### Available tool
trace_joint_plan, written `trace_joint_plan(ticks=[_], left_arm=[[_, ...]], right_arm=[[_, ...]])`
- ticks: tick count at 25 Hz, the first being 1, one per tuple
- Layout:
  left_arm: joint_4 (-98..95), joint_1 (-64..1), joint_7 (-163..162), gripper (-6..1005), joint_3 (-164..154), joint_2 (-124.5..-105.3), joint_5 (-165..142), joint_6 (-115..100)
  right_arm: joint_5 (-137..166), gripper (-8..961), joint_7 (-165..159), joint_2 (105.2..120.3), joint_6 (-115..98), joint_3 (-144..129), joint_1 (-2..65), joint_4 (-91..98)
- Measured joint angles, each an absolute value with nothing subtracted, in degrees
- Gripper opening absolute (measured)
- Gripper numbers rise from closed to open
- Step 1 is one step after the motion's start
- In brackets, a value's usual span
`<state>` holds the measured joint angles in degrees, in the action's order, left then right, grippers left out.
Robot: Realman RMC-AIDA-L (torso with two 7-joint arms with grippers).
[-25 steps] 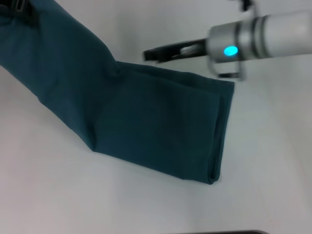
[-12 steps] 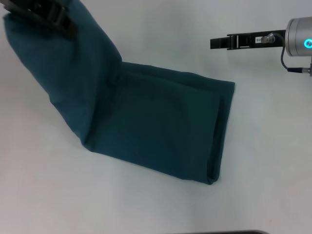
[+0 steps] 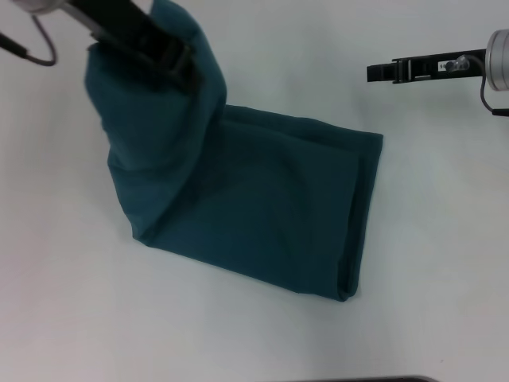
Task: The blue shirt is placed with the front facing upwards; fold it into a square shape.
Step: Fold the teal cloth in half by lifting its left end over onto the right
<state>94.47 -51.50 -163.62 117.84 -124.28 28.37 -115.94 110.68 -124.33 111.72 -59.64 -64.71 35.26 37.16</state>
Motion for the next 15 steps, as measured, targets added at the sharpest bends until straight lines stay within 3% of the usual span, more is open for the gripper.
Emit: trace_joint_plan(ticks=[15], left_arm=[[91.1, -59.2, -170.5, 89, 103.4, -124.64, 29.7, -113.4]], right_arm=[[110.9, 34, -124.0, 111.65, -57.2, -63.8, 35.6, 37.2]])
